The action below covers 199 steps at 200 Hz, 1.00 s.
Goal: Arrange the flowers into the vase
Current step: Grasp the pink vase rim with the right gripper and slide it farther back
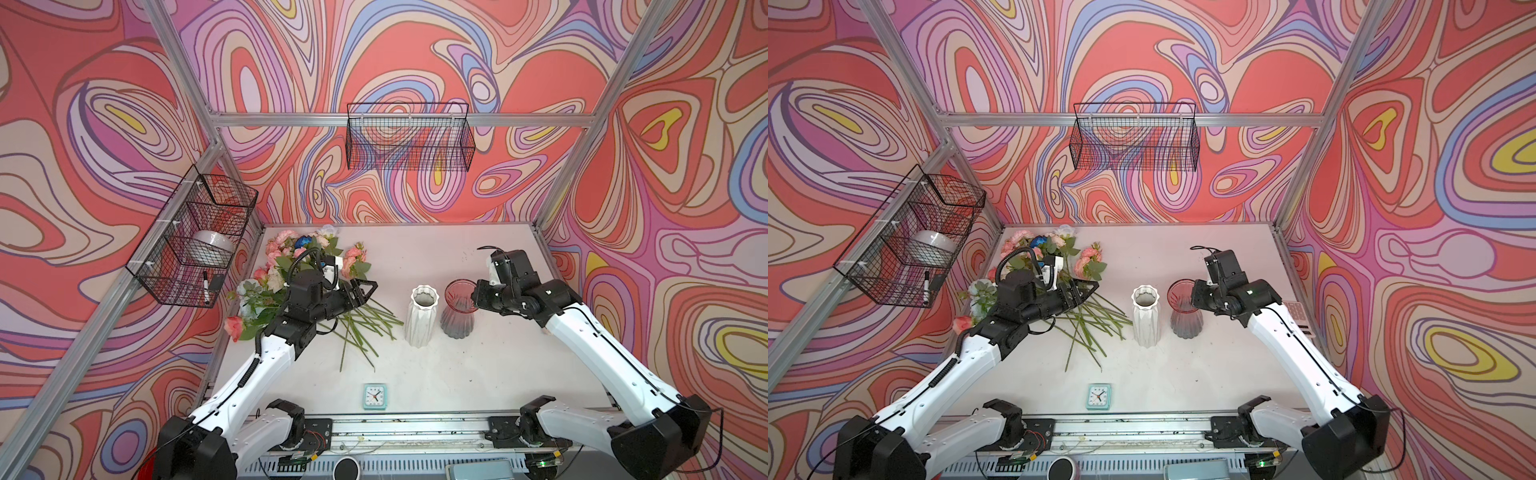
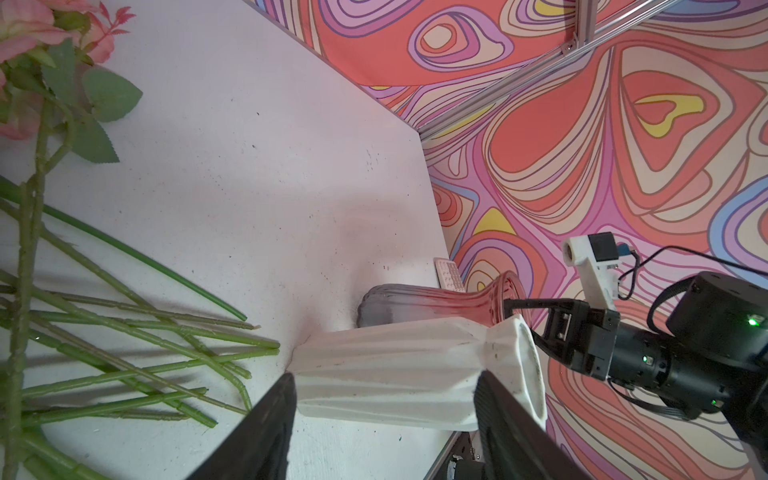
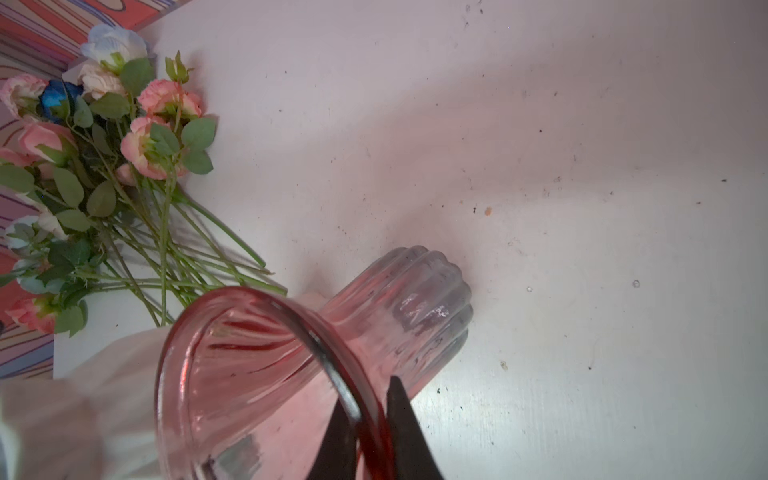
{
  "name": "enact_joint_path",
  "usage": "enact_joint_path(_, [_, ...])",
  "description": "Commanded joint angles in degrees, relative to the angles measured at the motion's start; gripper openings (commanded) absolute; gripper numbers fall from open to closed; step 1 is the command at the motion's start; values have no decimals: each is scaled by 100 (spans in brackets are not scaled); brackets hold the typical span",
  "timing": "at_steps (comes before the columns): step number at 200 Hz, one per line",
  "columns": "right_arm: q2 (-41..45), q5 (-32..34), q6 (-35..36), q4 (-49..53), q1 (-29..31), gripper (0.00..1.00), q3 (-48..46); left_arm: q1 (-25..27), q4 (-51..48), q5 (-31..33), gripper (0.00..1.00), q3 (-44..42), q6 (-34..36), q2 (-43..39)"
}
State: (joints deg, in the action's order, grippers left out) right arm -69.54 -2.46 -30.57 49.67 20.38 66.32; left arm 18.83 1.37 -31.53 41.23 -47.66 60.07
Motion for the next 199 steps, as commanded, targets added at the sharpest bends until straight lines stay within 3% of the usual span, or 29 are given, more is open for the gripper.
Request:
enact_joint_path(1, [-402, 53, 204, -463, -450, 0, 296, 41, -286, -64, 70, 234, 159, -151])
enact_joint_path(55, [-1126, -382, 298, -705, -1637, 0, 783, 33, -592, -24, 70, 262, 248, -380])
enact_joint_path(86, [-1401, -385, 202, -667, -1770, 0, 943, 34, -697, -45, 70, 306, 270, -400])
enact_joint_path(116, [-1375, -280, 144, -661, -1804, 43, 970, 39, -812, 44, 71, 306, 272, -433])
enact_joint_path(129, [-1293, -230, 130, -665, -1802, 50, 1013, 37, -862, 112, 73, 306, 275, -473])
enact_joint_path(156, [-1063, -77, 161, -608, -1802, 59, 1187, 41, -1046, 277, 75, 383, 325, -523])
enact_joint_path(199, [-438, -402, 303, -628, -1803, 61, 1477, 41, -1612, 715, 78, 596, 550, -515])
